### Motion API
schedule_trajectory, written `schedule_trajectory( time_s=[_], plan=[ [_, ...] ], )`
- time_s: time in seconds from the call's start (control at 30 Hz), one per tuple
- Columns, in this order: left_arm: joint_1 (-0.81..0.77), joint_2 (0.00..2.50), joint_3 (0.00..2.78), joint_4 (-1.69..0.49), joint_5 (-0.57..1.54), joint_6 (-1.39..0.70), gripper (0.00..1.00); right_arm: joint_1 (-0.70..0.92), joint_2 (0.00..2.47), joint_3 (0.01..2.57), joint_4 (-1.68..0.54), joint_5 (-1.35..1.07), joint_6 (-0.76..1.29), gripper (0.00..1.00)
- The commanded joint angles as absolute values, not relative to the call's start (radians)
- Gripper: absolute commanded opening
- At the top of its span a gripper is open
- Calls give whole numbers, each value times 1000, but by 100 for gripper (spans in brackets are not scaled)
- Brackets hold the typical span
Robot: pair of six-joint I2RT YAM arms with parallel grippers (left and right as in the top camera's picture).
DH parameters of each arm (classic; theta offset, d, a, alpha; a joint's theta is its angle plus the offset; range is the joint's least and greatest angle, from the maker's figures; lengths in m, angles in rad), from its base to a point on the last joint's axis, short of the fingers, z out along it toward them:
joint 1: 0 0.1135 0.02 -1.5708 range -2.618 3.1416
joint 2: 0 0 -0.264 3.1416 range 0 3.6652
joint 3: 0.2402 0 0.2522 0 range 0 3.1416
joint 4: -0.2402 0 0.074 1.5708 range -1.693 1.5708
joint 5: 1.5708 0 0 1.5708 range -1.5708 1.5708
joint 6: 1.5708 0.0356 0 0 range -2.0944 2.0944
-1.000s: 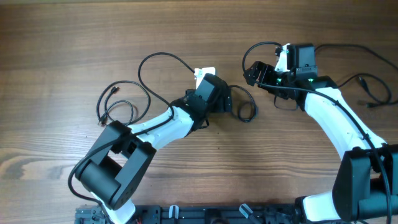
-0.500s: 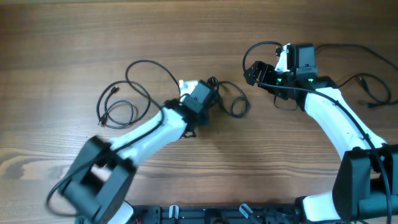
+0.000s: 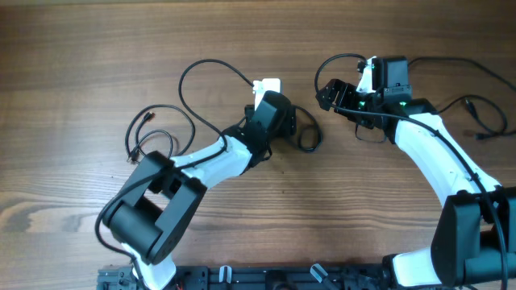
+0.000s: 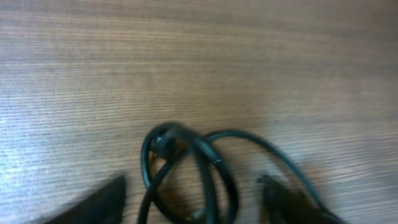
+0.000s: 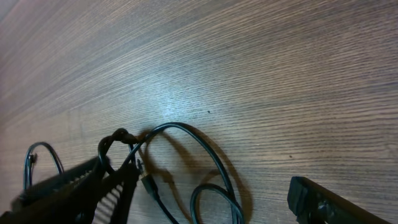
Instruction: Untangle cables
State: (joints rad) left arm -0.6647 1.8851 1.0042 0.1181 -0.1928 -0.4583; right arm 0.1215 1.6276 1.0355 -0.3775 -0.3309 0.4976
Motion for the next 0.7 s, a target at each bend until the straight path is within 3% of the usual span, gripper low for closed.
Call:
schedule_trajectory(
  time_s=[0.0,0.07,0.2,0.27,0.37,0.4,0.43,0.47,0.5,0.6,0.67],
  plan=[
    [-659,1901,1002,109,-203,-449,7,122,1618,1029,-375,-314,508,100],
    [-665,1848,1002,31,-207,-461,4,122,1618,1029,-375,-314,508,100],
    [-696,1633,1002,-297,-284,-807,4,122,1618,1029,-375,-314,508,100],
    [-722,1568,1002,-442,-187,-976,4,122,1618,1029,-375,-314,508,100],
    [-802,1590,1000,-561,-125,-1008,4,122,1618,1029,-375,-314,508,99],
    [-822,1600,1000,-582,-125,-1008,9,122,1618,1029,-375,-314,508,100],
    [-836,1607,1000,-597,-124,-1007,22,122,1618,1029,-375,-314,508,100],
    [-846,1611,1000,-624,-124,-1007,48,122,1618,1029,-375,-314,508,100],
    [-846,1610,1001,-649,-123,-994,64,122,1618,1029,-375,-314,508,100],
    [-818,1592,1048,-666,-25,-707,74,122,1618,1029,-375,-314,508,100],
    [-808,1590,1112,-691,29,-551,75,122,1618,1029,-375,-314,508,100]
  ],
)
